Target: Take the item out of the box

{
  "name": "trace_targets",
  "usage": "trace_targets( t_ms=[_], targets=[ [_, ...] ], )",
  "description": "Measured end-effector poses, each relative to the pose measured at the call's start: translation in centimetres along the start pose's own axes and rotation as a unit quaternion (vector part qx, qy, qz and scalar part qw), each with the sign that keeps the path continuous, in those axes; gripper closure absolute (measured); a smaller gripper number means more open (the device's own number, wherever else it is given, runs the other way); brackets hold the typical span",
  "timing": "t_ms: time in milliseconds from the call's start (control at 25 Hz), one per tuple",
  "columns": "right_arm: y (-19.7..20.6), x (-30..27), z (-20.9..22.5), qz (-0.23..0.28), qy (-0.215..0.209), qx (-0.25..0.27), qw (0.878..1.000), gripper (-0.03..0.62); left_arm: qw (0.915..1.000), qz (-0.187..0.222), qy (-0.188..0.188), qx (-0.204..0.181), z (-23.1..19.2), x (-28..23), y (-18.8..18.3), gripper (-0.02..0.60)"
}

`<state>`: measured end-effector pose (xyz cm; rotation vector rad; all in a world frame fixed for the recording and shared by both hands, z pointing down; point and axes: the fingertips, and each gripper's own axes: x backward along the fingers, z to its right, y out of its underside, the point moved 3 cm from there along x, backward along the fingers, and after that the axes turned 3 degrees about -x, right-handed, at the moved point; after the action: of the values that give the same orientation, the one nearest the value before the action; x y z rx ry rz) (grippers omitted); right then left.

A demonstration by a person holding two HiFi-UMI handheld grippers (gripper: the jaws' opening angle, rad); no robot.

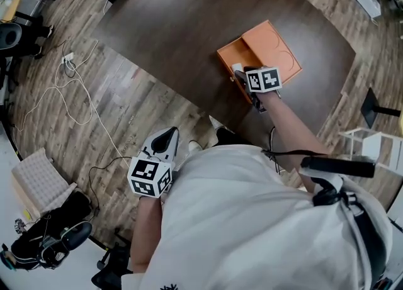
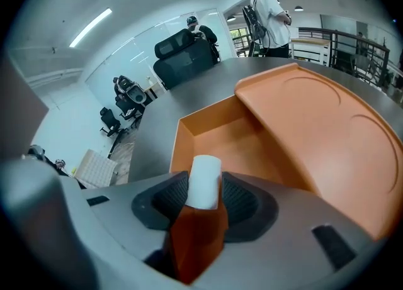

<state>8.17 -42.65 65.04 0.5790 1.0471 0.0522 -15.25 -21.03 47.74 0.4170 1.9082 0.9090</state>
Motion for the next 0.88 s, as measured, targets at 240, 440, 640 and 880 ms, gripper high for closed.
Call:
trace_targets(
  t_ms=[240,440,640,880],
  targets=[
    [0.1,-0.8,0.5,-0.013,-0.013,-0.015,1.000,0.410,1.0000,-0.002,-0.002,0.003,0.2,-0.2,0.3,0.572],
    [0.0,-1.6,0.9,-0.021,-0.018,-0.018,0.999,0.410,0.9999,-0.005,-0.009,0.009,0.0,0.0,0.9,0.572],
    [0.0,-1.9,0.8,-0.018,-0.027,-0.023,0.999,0.427,0.9996,0.001,-0.020,0.021,-0.3,0.8,1.4,0.572],
    [-0.1,-2.0,0.5,-0.016,-0.029,-0.008,0.999,0.436,0.9993,0.007,-0.025,0.025,-0.7,1.5,1.7,0.572]
  ],
)
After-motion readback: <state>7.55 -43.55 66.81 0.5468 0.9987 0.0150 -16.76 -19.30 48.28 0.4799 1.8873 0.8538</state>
